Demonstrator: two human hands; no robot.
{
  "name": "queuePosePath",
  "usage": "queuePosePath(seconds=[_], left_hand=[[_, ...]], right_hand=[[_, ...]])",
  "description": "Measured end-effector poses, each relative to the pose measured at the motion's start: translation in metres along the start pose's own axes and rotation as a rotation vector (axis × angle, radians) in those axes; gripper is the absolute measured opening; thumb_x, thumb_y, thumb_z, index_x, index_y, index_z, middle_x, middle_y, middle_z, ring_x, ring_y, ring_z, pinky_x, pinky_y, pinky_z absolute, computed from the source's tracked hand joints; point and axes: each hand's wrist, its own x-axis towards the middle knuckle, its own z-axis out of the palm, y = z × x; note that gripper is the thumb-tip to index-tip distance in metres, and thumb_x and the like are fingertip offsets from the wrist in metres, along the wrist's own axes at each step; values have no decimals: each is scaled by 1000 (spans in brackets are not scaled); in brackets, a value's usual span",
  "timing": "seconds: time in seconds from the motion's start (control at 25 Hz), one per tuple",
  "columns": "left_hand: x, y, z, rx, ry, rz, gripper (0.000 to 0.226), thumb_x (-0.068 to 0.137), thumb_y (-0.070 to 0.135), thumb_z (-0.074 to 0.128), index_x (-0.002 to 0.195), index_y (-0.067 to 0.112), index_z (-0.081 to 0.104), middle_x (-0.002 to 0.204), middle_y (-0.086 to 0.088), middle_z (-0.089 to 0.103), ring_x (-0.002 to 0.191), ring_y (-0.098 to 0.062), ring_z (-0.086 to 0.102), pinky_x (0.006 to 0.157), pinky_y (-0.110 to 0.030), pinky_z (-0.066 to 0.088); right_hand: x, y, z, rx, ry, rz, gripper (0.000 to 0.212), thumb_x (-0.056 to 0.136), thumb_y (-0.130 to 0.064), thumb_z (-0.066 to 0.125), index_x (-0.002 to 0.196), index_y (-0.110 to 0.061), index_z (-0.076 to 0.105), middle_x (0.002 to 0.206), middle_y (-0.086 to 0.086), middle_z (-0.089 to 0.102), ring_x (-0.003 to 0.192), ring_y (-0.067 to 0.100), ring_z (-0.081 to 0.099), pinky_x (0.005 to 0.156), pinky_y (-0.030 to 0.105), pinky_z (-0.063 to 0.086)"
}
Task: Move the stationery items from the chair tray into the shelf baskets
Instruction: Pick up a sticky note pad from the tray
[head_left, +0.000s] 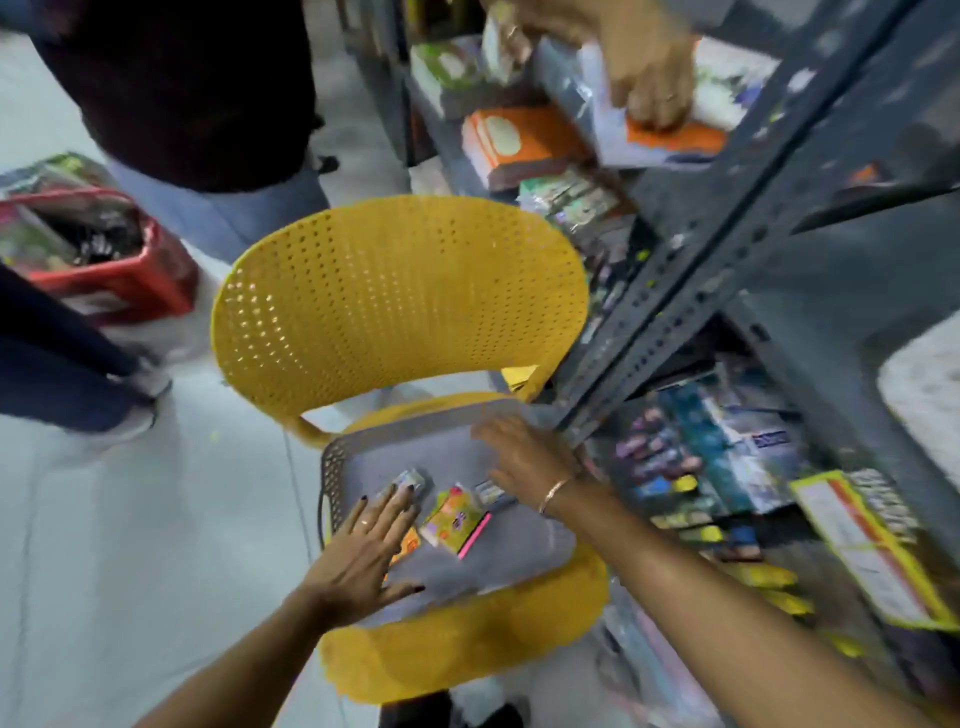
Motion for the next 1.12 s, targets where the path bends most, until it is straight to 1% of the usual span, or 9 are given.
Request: queuePosePath(seconds=[0.12,0.2,0.28,0.4,0.52,0.6,0.72,0.92,1.12], left_hand=[[-28,-12,59,-18,-44,-21,91,83,76,26,147,11,23,145,-17,39,134,-32,31,110,-41,2],[-33,-16,82,-32,-48,-28,92,84,76,21,150,13,4,143,-17,41,132,-35,34,107,-45,9],[-34,-17,97,-39,-58,-47,90,86,75,16,148,10,14,142,-17,43,131,-36,36,104,-48,16],[-30,-20,107,13,-74,-48,89,86,73,19,137,3,41,143,-16,41,133,-35,33,104,-51,19],[-29,-20,114,41,-40,-52,88,85,72,25,137,4,44,146,-16,36,137,-33,27,106,-53,21],[-30,-20,117,32,-13,-70,87,86,72,24,138,5,43,147,-15,35,138,-33,25,107,-53,24],[-30,-19,118,39,9,-74,84,87,70,24,137,5,44,146,-16,36,137,-33,27,106,-54,26],[-31,-20,117,65,-5,-69,85,88,70,20,140,5,39,148,-15,31,138,-32,23,108,-53,17],[-34,-18,99,63,-6,-35,85,89,71,19,140,5,39,145,-16,37,136,-31,27,106,-54,17]], right_hand=[[36,0,88,-193,-228,-98,43,93,-12,31,135,-7,38,139,16,43,132,31,35,101,46,39],[54,2,129,-302,-273,-165,61,83,-20,10,127,-6,48,132,18,52,125,33,47,96,44,45],[69,11,160,-400,-344,-123,62,73,-19,15,105,-14,67,112,13,70,104,28,66,77,35,56],[80,25,197,-553,-280,-137,45,70,-18,32,85,-21,74,90,2,77,81,19,73,60,27,57],[87,30,204,-646,-205,-200,36,73,-15,42,94,-19,71,95,4,75,86,22,71,70,33,59],[90,30,203,-655,-195,-254,33,68,-13,64,101,-16,68,99,6,73,91,23,70,78,39,58],[92,31,199,-623,-183,-207,62,53,-10,82,111,-13,60,108,10,68,102,26,65,90,46,52],[90,28,189,-441,-188,-253,73,75,-3,64,138,-3,27,144,19,35,137,33,29,118,47,19],[81,14,150,-276,-75,-227,77,71,-1,65,138,1,26,144,20,35,137,34,28,119,40,20]])
